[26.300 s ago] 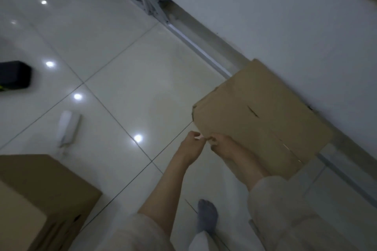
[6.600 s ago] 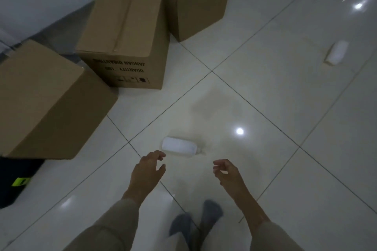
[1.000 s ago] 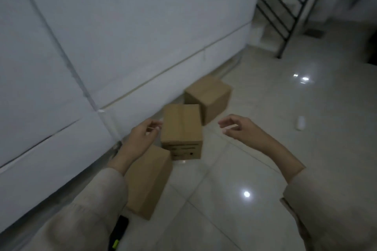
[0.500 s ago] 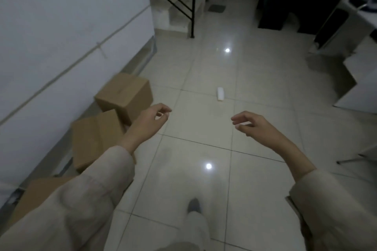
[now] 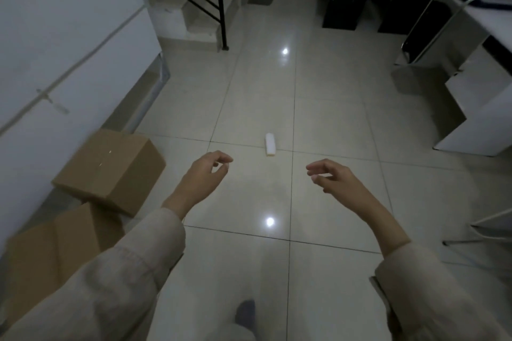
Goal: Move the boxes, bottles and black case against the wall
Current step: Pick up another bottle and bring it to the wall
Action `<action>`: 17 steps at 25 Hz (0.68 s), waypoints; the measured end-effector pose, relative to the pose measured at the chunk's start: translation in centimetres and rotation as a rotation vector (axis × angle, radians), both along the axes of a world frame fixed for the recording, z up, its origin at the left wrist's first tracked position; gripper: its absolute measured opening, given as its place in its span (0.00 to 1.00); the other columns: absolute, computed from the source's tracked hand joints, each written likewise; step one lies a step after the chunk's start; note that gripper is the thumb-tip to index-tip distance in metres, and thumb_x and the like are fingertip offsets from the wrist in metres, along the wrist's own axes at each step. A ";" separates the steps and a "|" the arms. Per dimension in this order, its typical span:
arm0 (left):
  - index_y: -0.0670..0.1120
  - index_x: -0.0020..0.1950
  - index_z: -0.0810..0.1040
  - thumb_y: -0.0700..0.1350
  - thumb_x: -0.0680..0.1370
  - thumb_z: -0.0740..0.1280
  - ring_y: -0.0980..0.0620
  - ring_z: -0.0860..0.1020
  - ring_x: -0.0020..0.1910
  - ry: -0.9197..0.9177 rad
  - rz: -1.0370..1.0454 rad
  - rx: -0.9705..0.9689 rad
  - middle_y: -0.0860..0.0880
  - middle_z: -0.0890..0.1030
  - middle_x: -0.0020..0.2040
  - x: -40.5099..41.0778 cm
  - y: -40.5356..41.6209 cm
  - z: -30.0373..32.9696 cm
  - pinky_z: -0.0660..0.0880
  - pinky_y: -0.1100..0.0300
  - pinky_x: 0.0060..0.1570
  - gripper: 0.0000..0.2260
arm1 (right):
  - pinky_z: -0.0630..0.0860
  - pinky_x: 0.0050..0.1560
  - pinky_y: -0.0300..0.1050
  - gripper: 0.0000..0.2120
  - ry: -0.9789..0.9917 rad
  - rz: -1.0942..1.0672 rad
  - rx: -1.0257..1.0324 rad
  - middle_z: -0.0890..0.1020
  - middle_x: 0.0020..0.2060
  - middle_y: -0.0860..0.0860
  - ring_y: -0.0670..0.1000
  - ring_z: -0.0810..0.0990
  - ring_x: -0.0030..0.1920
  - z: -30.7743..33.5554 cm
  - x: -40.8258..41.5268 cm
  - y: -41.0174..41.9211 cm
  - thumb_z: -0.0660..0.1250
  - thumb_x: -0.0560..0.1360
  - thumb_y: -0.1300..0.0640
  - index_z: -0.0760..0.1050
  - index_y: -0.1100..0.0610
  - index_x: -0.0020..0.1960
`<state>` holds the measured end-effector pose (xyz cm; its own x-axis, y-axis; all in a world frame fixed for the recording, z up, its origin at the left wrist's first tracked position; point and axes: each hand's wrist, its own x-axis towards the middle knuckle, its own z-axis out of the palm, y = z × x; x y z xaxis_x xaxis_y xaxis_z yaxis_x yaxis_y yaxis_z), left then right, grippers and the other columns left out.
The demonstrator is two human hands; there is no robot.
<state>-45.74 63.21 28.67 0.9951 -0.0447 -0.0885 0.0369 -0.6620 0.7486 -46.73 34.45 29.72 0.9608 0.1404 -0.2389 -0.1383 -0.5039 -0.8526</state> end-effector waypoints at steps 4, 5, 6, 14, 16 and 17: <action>0.49 0.54 0.77 0.44 0.78 0.61 0.53 0.75 0.54 0.026 -0.004 -0.012 0.53 0.77 0.53 8.7 -3.6 -1.1 0.67 0.61 0.51 0.08 | 0.70 0.43 0.35 0.08 0.021 -0.043 0.019 0.80 0.52 0.49 0.45 0.79 0.47 -1.8 7.3 -4.2 0.63 0.76 0.58 0.75 0.51 0.53; 0.49 0.54 0.77 0.44 0.78 0.61 0.53 0.75 0.53 0.033 0.013 -0.023 0.53 0.77 0.53 10.7 -4.7 -1.7 0.66 0.61 0.51 0.08 | 0.70 0.43 0.35 0.07 0.033 -0.051 0.012 0.81 0.53 0.50 0.45 0.79 0.47 -2.4 9.5 -5.5 0.63 0.76 0.59 0.76 0.51 0.52; 0.49 0.54 0.77 0.43 0.78 0.61 0.53 0.75 0.53 0.040 0.027 -0.035 0.53 0.77 0.53 12.6 -5.8 -2.2 0.66 0.62 0.51 0.08 | 0.70 0.43 0.35 0.07 0.036 -0.056 0.002 0.81 0.53 0.50 0.45 0.78 0.46 -3.0 11.7 -6.6 0.63 0.75 0.59 0.76 0.50 0.52; 0.48 0.53 0.77 0.41 0.78 0.61 0.53 0.75 0.52 0.074 0.201 -0.095 0.52 0.78 0.53 26.1 -11.8 -4.7 0.66 0.63 0.50 0.08 | 0.70 0.40 0.29 0.08 0.045 0.062 -0.033 0.80 0.50 0.51 0.41 0.76 0.45 -4.9 30.1 -12.1 0.62 0.76 0.62 0.76 0.55 0.52; 0.49 0.52 0.76 0.41 0.78 0.60 0.53 0.75 0.52 0.094 0.240 -0.105 0.53 0.78 0.53 29.3 -11.7 -5.4 0.66 0.67 0.45 0.07 | 0.69 0.41 0.32 0.08 0.069 0.076 -0.028 0.80 0.51 0.51 0.42 0.76 0.46 -5.9 34.7 -11.8 0.62 0.76 0.62 0.75 0.55 0.52; 0.50 0.51 0.76 0.41 0.78 0.60 0.53 0.75 0.52 0.094 0.262 -0.110 0.53 0.78 0.53 31.4 -11.4 -6.0 0.65 0.70 0.43 0.07 | 0.69 0.42 0.33 0.08 0.081 0.095 -0.022 0.80 0.50 0.51 0.42 0.76 0.45 -6.6 37.4 -11.3 0.62 0.76 0.62 0.75 0.55 0.52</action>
<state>-14.37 51.82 22.71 0.9616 0.1983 -0.1899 0.2686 -0.5356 0.8006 -9.28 23.17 23.09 0.9210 0.2237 -0.3189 -0.1567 -0.5367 -0.8291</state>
